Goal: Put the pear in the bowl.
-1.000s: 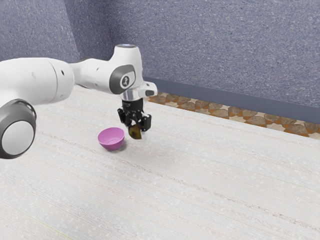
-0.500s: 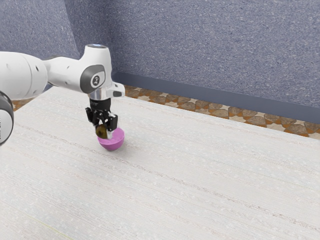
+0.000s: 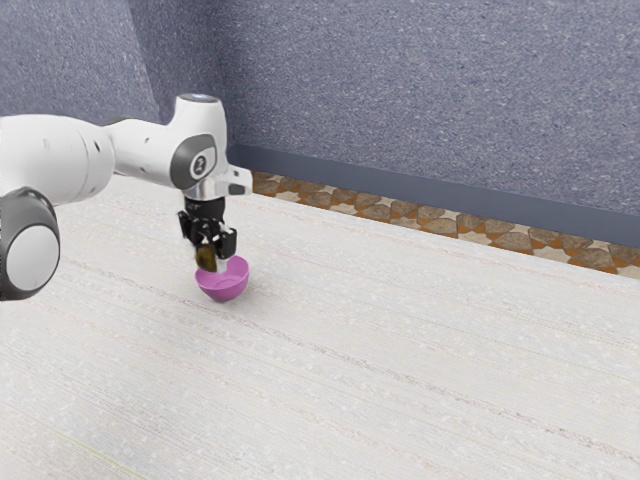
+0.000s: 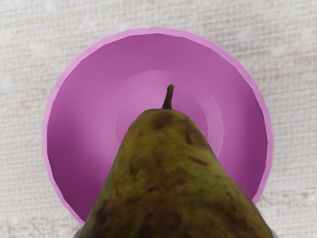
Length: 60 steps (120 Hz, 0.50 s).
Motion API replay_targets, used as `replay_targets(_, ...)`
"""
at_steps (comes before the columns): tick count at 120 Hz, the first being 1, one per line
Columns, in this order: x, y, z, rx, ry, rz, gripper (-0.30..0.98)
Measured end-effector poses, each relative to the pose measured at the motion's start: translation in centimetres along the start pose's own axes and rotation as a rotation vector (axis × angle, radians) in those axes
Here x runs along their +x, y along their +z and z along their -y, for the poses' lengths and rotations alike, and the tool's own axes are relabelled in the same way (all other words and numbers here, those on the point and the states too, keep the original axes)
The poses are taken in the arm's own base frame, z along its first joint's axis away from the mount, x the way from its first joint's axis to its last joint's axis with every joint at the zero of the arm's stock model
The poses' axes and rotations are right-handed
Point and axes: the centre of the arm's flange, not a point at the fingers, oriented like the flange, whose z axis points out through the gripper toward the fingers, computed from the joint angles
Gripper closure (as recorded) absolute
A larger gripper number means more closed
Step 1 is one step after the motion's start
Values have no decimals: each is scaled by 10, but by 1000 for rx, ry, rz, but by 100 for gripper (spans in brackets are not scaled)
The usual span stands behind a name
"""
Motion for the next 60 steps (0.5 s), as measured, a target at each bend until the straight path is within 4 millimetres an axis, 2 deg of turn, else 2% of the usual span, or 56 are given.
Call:
replay_targets(40,9,20,-2,-18,43,4,40)
replay_targets(60,8,21,-1,-29,58,-1,20)
